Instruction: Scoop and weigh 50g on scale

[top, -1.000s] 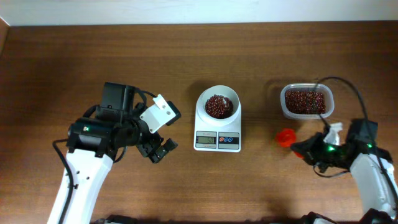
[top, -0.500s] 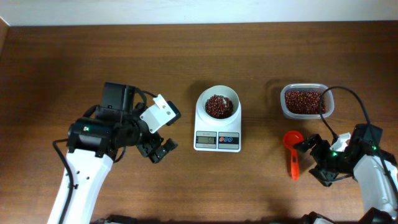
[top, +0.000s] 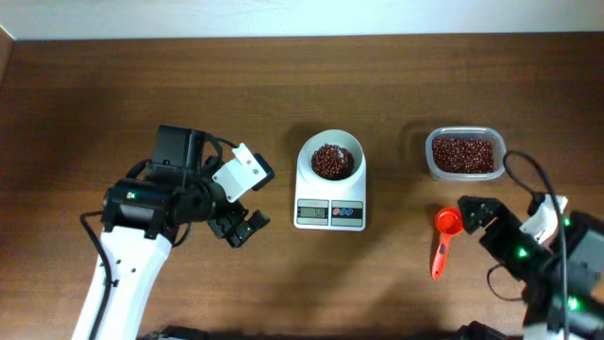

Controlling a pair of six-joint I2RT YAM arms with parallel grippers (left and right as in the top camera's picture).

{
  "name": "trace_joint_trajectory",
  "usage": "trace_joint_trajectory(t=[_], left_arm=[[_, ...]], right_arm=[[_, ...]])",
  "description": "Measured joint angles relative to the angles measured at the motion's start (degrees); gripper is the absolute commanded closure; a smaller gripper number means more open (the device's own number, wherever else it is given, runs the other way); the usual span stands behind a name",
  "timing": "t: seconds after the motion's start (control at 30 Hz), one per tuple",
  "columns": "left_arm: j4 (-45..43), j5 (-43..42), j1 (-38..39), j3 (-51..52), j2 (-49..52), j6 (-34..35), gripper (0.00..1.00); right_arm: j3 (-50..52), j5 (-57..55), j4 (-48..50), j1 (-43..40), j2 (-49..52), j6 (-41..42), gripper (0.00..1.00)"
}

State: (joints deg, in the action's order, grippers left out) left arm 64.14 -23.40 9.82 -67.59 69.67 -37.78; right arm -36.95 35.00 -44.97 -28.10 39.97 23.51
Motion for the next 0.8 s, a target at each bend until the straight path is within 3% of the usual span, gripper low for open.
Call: trace_joint_trajectory(t=[0.1, 0.13, 0.17, 0.2, 0.23, 0.57, 0.7, 0.8], left_arm=[[-0.1, 0.0, 0.0, 0.0, 0.0, 0.0, 0.01], [-0.1, 0.0, 0.0, 0.0, 0.0, 0.0, 0.01], [-0.1, 0.0, 0.0, 0.0, 0.0, 0.0, 0.01], [-0.1, 0.0, 0.0, 0.0, 0.0, 0.0, 0.01], [-0.1, 0.0, 0.0, 0.0, 0.0, 0.0, 0.01], [-0.1, 0.0, 0.0, 0.0, 0.0, 0.0, 0.01], [-0.1, 0.0, 0.0, 0.0, 0.0, 0.0, 0.01], [-0.1, 0.0, 0.0, 0.0, 0.0, 0.0, 0.01]], right_arm=[[0.0, 1.8, -0.5, 0.0, -7.6, 0.0, 0.01], [0.0, 2.3, -0.5, 0.0, -9.2, 0.0, 0.29], [0.0, 2.5, -0.5, 0.0, -9.4, 0.0, 0.46], [0.0, 2.6, -0.5, 0.0, -9.3, 0.0, 0.30], [0.0, 2.1, -1.0, 0.0, -9.3, 0.1, 0.01], [0.0, -0.4, -11.7, 0.0, -9.3, -1.7, 0.01], [0.0, 5.7, -12.7, 0.0, -9.3, -19.5, 0.01], [0.0, 8.7, -12.7, 0.0, -9.3, -26.5, 0.01]])
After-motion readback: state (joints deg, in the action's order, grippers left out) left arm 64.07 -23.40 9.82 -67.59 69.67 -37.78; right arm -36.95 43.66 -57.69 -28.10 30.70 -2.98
